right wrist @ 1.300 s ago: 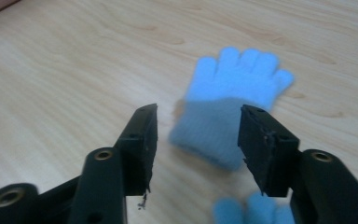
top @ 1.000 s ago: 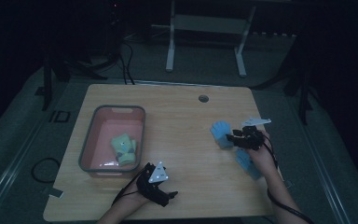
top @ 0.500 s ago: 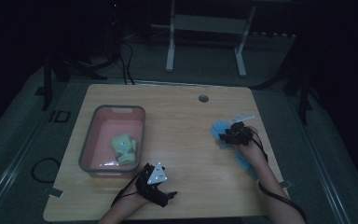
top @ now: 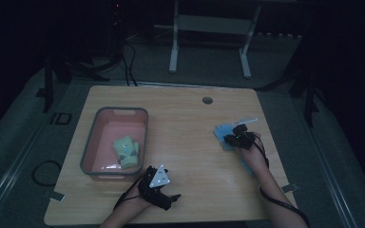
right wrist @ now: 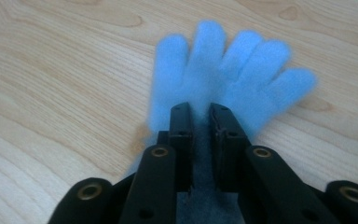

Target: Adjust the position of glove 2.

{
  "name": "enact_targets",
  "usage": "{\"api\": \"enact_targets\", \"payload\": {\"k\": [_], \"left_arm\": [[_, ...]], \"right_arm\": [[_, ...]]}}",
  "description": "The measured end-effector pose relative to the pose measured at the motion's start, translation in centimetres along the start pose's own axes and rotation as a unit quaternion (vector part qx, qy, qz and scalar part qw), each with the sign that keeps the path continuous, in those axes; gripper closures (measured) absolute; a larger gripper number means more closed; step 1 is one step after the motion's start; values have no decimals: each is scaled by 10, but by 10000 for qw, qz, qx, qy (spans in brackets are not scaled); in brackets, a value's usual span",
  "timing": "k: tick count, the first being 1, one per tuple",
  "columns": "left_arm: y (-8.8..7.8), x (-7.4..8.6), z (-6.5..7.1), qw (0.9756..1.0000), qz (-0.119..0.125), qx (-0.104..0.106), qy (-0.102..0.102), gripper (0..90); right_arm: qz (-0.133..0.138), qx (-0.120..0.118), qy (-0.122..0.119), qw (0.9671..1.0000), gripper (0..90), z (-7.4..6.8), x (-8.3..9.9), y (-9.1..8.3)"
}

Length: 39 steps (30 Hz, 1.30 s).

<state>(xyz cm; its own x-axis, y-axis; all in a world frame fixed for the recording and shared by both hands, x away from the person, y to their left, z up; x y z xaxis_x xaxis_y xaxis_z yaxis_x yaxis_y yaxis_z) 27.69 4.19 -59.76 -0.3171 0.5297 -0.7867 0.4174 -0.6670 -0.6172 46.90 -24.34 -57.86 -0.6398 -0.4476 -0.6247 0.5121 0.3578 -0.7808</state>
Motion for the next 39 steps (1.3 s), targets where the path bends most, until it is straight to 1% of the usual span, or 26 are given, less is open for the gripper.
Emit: {"api": "enact_targets", "payload": {"k": [3,5,6,7,8,9,10,11,12,13,15,18,24,25,26,27,28,29,31,33,35,39], "left_arm": [[1,2,1,10000,-78,2,26,39],[1,1,1,10000,-56,6,40,39],[1,1,1,10000,-56,6,40,39],[1,0,2,10000,-45,5,32,39],[1,0,2,10000,-41,2,32,39],[1,0,2,10000,-41,2,32,39],[1,0,2,10000,-46,4,29,39],[1,0,2,10000,-44,1,32,39],[1,0,2,10000,-42,-3,25,39],[1,0,2,10000,-34,-9,20,39],[1,0,1,10000,-29,-10,12,39],[1,1,1,10000,-24,-8,-17,39],[2,0,1,10000,-38,-22,5,39],[2,1,1,10000,-43,-25,12,39],[1,1,1,10000,-43,-17,19,39],[1,1,1,10000,-18,7,-1,39],[1,1,1,10000,4,27,-31,39],[1,1,1,10000,25,32,-48,39],[1,1,1,10000,23,26,-57,39],[1,1,1,10000,17,9,-36,39],[1,1,1,10000,-2,2,-3,39],[1,1,2,10000,-40,-2,22,39]], "right_arm": [[44,103,68,9999,845,-4,-4,-7],[160,73,170,9997,855,-9,-8,-16],[160,73,170,9997,855,-9,-8,-16],[312,43,218,9993,858,-17,-13,-29],[356,45,179,9992,859,-21,-15,-34],[356,45,179,9992,859,-21,-15,-34],[388,53,163,9991,860,-24,-17,-37],[422,-13,158,9990,861,-32,-19,-44],[517,-80,142,9985,862,-39,-21,-51],[558,-122,130,9983,862,-44,-22,-55],[662,-149,140,9976,864,-53,-24,-64],[741,-110,125,9971,866,-68,-24,-76],[773,16,27,9970,866,-96,-22,-90],[783,15,55,9969,867,-100,-21,-92],[796,14,58,9968,866,-105,-20,-93],[782,25,4,9969,867,-109,-18,-93],[773,7,7,9970,866,-114,-17,-92],[780,-33,24,9969,866,-117,-15,-91],[760,-33,109,9970,867,-123,-11,-87],[719,-72,205,9972,866,-129,-5,-81],[639,23,150,9978,866,-136,3,-72],[412,-18,189,9990,866,-143,16,-54]]}}
Point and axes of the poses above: each handheld gripper's, and its own axes: y roughly forward along the jaws, x roughly out of its underside, z roughly to its right, the point moved 5 cm from there along y, roughly forward along the jaws, and after that the axes turned 1 degree about -y, right-handed, at the moved point
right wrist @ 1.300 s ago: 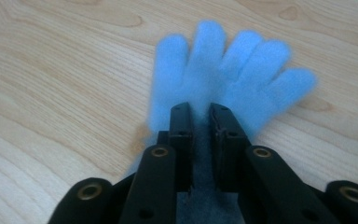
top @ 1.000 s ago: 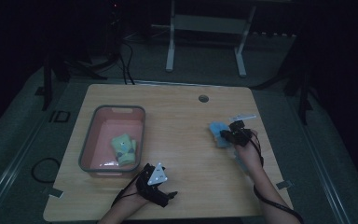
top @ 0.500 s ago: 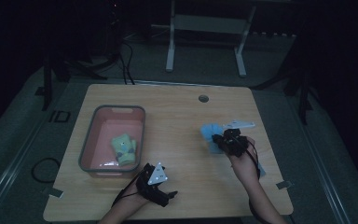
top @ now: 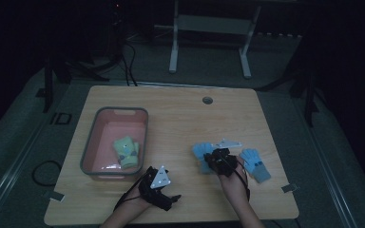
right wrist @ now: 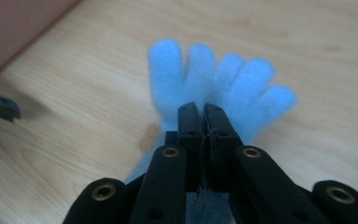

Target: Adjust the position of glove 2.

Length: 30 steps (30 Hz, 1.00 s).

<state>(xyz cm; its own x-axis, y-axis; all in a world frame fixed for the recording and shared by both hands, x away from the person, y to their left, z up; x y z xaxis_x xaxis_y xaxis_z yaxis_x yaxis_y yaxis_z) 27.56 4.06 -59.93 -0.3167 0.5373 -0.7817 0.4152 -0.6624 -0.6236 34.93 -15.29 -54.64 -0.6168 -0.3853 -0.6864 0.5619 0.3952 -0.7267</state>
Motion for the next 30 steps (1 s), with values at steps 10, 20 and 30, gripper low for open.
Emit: {"api": "enact_targets", "payload": {"k": [10,20,30], "left_arm": [[-1,1,0,10000,13,43,-1,39],[-1,1,1,10000,9,54,12,39],[-1,1,0,10000,2,54,21,39]], "right_arm": [[-319,23,21,9995,662,1,21,29],[-274,-70,-195,9994,574,-1,18,27],[-13,-582,-664,9961,590,22,15,-7]]}}
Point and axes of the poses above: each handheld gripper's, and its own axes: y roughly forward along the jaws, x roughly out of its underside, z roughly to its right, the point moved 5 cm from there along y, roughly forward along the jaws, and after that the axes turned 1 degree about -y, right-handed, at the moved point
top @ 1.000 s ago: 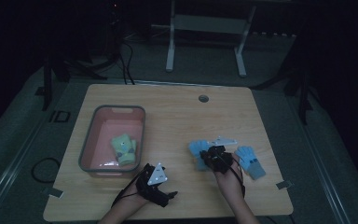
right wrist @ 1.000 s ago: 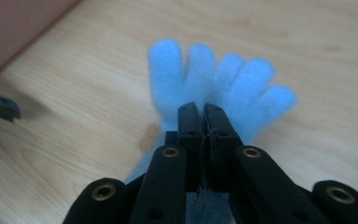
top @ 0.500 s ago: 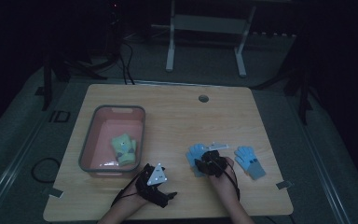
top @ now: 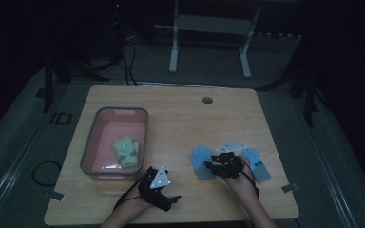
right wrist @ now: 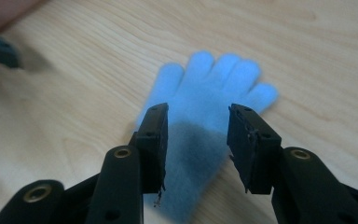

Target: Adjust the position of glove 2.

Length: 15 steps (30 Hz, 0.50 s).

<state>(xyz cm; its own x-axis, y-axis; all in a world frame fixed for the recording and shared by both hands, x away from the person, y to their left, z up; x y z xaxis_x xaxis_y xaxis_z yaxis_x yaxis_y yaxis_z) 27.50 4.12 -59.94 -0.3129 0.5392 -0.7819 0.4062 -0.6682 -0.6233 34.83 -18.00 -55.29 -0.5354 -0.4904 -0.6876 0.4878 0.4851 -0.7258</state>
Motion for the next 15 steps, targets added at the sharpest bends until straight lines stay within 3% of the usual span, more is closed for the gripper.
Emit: {"api": "enact_targets", "payload": {"k": [6,15], "left_arm": [[0,0,0,10000,-11,-7,27,39],[0,0,0,10000,7,-14,12,39]], "right_arm": [[157,65,-86,9998,612,25,6,-24],[306,240,163,9991,616,70,27,-51]]}}
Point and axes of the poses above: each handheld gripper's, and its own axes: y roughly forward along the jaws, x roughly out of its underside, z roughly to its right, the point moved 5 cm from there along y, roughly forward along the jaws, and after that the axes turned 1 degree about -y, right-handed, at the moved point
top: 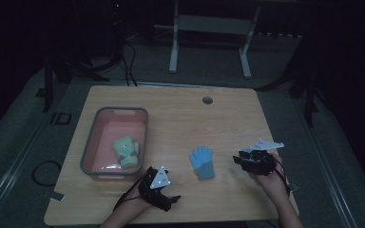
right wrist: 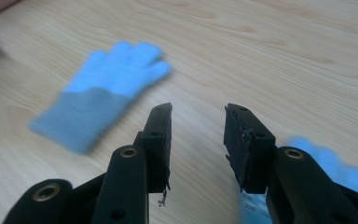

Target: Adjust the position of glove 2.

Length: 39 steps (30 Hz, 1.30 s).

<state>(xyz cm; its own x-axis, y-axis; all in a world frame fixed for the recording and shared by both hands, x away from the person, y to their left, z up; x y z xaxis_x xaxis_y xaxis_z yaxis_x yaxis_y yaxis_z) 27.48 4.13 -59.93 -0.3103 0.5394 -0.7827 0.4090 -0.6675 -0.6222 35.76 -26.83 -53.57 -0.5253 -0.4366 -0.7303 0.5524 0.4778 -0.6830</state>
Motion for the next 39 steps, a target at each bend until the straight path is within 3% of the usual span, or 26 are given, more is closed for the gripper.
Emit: {"api": "enact_targets", "payload": {"k": [10,15,23,25,28,32,35,39], "left_arm": [[0,0,0,10000,2,-1,-26,39],[1,0,0,10000,-10,-3,-29,39],[0,0,0,10000,-8,1,-29,39],[0,0,0,10000,-6,0,-27,39],[1,0,0,10000,-8,0,-31,39],[1,0,0,10000,-36,-13,-15,39],[1,0,0,10000,-36,-14,-31,39],[1,0,0,10000,-39,-10,-28,39]], "right_arm": [[-114,273,-114,9995,608,52,28,-17],[-212,211,-94,9995,601,65,41,-15],[-335,132,-76,9993,598,67,61,1],[-313,187,-60,9993,650,66,62,1],[-235,208,27,9995,797,63,63,2],[-312,301,316,9986,842,58,60,3],[-323,375,737,9961,852,56,53,2],[-195,621,887,9939,854,44,36,-3]]}}
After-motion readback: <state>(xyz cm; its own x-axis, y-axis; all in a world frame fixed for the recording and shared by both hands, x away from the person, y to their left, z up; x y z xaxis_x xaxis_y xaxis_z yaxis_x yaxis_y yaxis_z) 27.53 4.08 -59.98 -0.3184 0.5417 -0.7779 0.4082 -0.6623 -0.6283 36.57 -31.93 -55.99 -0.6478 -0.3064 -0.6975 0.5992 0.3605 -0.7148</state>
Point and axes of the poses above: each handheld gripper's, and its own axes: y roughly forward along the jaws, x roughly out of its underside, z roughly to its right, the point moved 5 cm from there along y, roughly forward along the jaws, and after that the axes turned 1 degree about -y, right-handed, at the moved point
